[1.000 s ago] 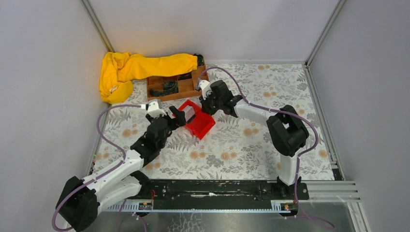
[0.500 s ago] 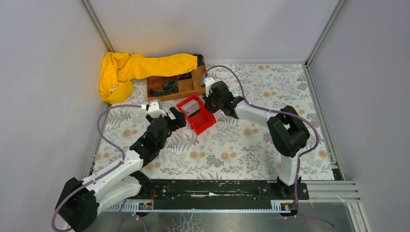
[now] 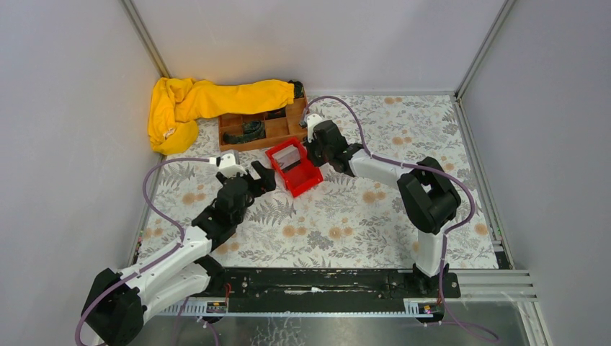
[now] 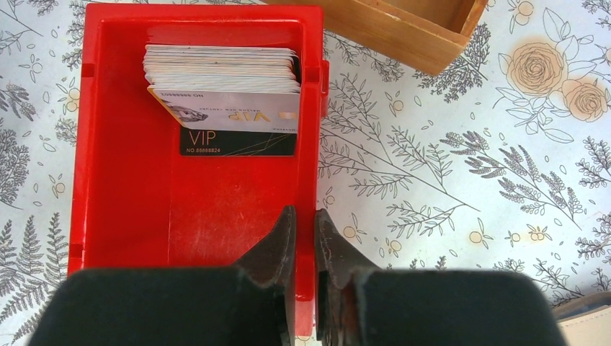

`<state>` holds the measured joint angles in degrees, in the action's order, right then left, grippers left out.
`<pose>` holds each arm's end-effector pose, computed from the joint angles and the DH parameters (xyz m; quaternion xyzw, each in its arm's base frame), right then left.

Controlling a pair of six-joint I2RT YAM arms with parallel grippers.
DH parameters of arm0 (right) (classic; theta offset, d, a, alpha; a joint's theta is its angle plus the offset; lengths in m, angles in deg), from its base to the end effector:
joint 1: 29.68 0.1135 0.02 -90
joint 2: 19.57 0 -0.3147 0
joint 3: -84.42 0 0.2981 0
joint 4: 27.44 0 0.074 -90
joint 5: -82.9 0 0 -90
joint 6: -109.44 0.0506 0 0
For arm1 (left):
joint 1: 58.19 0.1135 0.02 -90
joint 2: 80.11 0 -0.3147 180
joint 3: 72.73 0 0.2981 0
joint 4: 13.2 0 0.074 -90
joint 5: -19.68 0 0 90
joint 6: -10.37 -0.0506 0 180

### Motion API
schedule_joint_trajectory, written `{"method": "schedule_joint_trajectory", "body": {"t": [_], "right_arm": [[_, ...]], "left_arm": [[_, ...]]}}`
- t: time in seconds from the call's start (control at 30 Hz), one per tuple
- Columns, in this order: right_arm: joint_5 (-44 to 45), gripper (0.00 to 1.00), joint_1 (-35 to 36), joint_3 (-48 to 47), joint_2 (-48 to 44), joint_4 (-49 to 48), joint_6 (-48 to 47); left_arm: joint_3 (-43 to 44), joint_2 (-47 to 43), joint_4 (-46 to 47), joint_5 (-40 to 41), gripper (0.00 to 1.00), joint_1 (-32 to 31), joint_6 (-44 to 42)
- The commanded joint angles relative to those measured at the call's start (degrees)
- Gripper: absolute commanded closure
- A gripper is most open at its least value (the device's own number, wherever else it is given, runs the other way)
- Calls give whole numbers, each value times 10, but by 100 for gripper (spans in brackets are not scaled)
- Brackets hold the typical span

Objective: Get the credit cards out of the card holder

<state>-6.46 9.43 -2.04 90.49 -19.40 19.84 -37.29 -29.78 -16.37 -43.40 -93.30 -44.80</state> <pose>0.3939 0.3195 0.2244 -0.2868 0.8246 0.1602 0.4605 0.1935 -0.1080 0.2422 -0.1348 0.7874 -0.1730 0.5761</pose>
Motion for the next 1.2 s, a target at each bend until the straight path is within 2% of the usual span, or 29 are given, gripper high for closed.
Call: {"method": "schedule_joint_trajectory", "body": {"t": [0.0, 0.63, 0.73, 0.9, 1.0, 1.17], "right_arm": [[11, 100, 1, -34, 10, -27, 12], [44, 100, 20, -52, 24, -30, 80], [48, 91, 21, -47, 19, -35, 80], [51, 83, 21, -45, 9, -32, 75], [49, 71, 20, -42, 4, -34, 71], [55, 60, 21, -33, -7, -42, 65]], "left_arm": [[-5, -8, -5, 7, 2, -3, -1], [-14, -12, -8, 14, 2, -3, 5], [-13, -14, -9, 14, 2, -3, 4], [-13, -11, -5, 10, 0, -3, 3], [-12, -9, -4, 9, 0, -3, 4], [-13, -11, -4, 8, 0, -4, 4]]}}
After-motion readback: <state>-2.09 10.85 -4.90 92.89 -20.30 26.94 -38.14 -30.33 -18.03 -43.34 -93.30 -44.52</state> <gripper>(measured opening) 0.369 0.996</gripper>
